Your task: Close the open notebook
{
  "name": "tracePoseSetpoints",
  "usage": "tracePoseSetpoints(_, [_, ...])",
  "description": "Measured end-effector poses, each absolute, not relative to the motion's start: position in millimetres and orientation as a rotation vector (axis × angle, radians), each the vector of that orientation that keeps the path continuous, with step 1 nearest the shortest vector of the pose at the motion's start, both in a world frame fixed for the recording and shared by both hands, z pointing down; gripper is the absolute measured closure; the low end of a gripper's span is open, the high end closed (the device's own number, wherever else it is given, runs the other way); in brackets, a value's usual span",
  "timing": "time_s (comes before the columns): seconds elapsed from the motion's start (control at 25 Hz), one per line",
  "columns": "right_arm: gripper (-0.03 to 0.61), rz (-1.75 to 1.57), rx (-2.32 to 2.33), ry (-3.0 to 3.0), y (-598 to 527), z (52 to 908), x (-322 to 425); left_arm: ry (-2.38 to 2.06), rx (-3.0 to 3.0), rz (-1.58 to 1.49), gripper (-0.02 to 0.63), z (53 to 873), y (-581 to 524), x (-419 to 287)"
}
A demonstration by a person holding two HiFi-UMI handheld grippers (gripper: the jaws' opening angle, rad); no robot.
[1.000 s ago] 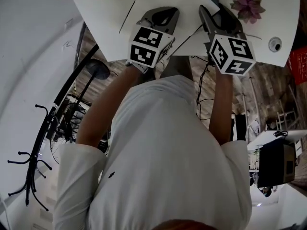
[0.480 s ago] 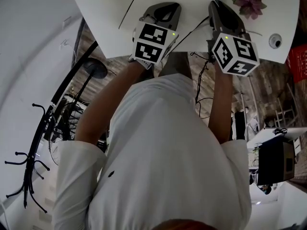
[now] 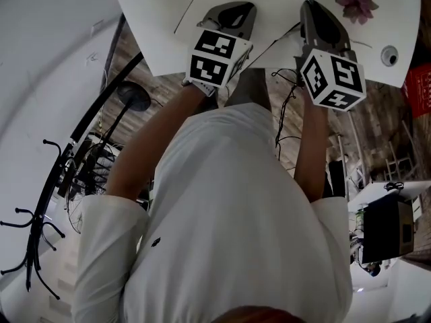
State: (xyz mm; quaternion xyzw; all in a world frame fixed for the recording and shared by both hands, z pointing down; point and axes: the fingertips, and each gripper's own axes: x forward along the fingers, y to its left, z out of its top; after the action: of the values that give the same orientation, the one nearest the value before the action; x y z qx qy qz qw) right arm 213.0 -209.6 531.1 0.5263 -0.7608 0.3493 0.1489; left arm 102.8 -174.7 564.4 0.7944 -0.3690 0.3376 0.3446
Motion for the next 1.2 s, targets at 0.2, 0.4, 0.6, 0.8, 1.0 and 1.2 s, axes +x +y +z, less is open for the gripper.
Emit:
tracePoseSetpoints(0.2, [0.529, 0.941, 1.547, -2.223, -203, 514, 209, -0.973, 2.073, 0.870, 0.604, 558, -165, 89])
tracePoseSetpoints(0.4, [0.529, 0.885, 1.579, -2.257, -194, 496, 201, -0.997, 2.072, 0.852, 0.604, 550, -156, 74])
tracePoseSetpoints(0.6, [0.529, 0.832, 1.599, -2.281, -183, 481, 192, -1.010, 2.070, 0.838, 0.604, 547, -143, 60])
tracePoseSetpoints(0.8, [0.529, 0.762, 1.620, -2.314, -170, 466, 180, -1.028, 2.063, 0.829, 0.604, 544, -130, 45])
tracePoseSetpoints(1.0, [0.529, 0.689, 1.617, -2.348, -156, 452, 169, -1.052, 2.063, 0.820, 0.604, 535, -121, 29])
tracePoseSetpoints(1.2, [0.529, 0.652, 1.618, -2.354, -143, 446, 157, -1.069, 2.057, 0.803, 0.604, 527, -109, 9])
